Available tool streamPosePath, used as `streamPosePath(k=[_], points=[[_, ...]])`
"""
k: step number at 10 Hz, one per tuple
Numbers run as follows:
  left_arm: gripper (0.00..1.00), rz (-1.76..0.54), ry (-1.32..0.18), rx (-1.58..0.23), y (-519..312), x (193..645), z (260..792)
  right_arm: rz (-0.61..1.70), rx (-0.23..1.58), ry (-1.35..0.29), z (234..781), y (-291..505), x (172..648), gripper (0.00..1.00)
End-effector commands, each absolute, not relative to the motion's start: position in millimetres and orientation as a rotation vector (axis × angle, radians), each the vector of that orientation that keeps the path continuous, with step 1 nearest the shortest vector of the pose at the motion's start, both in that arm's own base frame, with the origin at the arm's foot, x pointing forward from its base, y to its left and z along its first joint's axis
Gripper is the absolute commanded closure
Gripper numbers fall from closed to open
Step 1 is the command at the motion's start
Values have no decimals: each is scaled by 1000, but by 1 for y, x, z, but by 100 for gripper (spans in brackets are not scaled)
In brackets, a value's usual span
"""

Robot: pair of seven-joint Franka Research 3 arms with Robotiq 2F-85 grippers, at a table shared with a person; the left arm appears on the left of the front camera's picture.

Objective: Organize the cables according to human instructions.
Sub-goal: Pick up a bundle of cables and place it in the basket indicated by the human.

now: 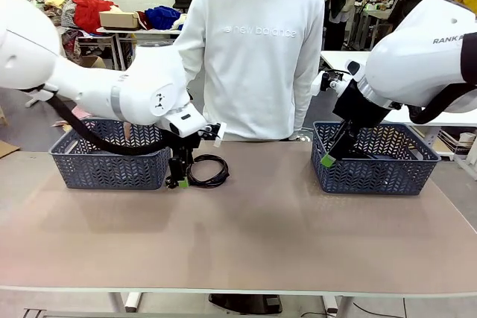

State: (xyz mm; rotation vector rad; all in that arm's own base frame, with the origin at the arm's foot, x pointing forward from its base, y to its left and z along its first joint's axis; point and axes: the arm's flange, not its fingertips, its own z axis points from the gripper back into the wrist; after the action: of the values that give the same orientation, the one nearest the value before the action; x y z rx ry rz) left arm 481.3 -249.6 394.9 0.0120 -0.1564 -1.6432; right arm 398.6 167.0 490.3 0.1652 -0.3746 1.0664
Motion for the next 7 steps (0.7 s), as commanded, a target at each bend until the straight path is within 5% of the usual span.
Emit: streamPosePath(k=[1,7], points=[[0,-1618,-137,62,-261,496,390,1065,161,-376,491,167,398,0],[0,-1632,-138,36,-260,494,386,1065,161,-376,491,167,398,0]])
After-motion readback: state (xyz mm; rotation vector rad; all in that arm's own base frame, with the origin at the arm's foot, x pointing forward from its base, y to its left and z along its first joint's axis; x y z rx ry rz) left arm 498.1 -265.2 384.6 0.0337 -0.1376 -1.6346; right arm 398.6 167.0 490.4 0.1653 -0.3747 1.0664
